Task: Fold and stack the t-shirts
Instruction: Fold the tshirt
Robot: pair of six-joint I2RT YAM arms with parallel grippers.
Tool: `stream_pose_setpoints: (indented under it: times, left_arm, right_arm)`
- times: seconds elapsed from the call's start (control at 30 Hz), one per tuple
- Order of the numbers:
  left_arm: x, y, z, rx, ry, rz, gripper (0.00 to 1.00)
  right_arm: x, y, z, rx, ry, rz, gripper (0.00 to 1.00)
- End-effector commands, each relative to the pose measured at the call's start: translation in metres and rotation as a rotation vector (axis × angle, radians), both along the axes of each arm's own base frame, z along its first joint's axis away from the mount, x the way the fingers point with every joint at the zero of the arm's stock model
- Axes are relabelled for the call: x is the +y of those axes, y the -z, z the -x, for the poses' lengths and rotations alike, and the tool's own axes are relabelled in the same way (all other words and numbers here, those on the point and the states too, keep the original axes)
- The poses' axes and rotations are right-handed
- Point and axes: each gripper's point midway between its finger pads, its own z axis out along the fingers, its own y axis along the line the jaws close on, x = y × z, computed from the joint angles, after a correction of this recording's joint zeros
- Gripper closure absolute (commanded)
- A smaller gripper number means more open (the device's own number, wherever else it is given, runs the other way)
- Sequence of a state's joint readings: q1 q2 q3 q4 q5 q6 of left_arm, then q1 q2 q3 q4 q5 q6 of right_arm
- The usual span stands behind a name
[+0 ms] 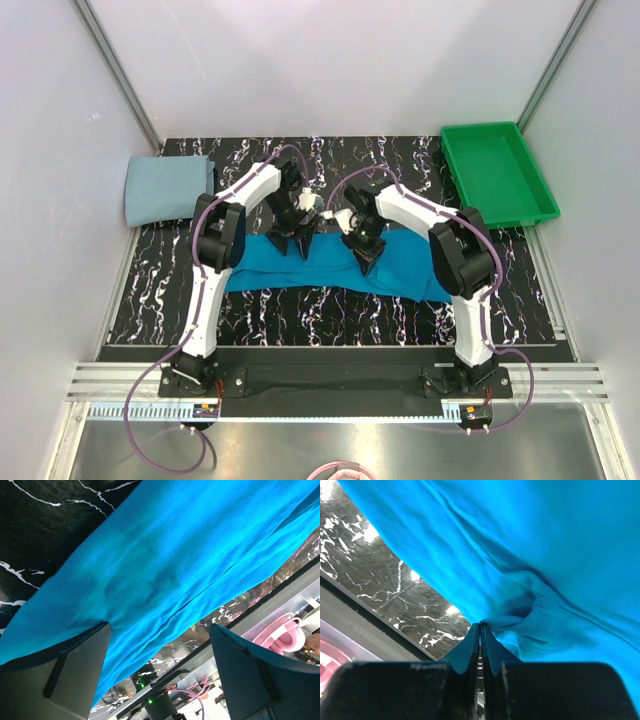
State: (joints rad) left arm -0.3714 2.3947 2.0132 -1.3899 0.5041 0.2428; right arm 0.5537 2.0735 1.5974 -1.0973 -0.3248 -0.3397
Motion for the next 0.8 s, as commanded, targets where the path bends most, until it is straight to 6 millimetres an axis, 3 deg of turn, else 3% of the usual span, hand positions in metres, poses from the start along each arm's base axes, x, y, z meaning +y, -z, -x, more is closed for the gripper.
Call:
stream_pose_setpoints:
  times: [0.0,0.3,0.43,0.6,0.77]
  left_arm:
    - [0.002,0.007,-0.002,-0.016,0.020,-0.008,0.11]
    - [0.001,0.006,-0.005,-0.026,0.019,-0.007,0.11]
    - [0.001,0.006,-0.006,-0.026,0.018,-0.006,0.11]
    - [0.006,0.003,-0.007,-0.043,0.019,-0.024,0.11]
    - [0.025,-0.016,-0.023,-0.106,-0.073,-0.025,0.01]
  right_arm:
    - [0.013,-0.004,0.011,0.053,-0.004,-0.023,0.92]
    - [0.009,-0.016,0.042,0.091,-0.031,-0.030,0.91]
    - [0.010,-0.022,0.046,0.072,-0.053,-0.031,0.87]
    - [0.013,-0.039,0.030,-0.019,-0.076,-0.044,0.79]
    - [0.012,-0.065,0.003,-0.181,-0.001,-0.072,0.77]
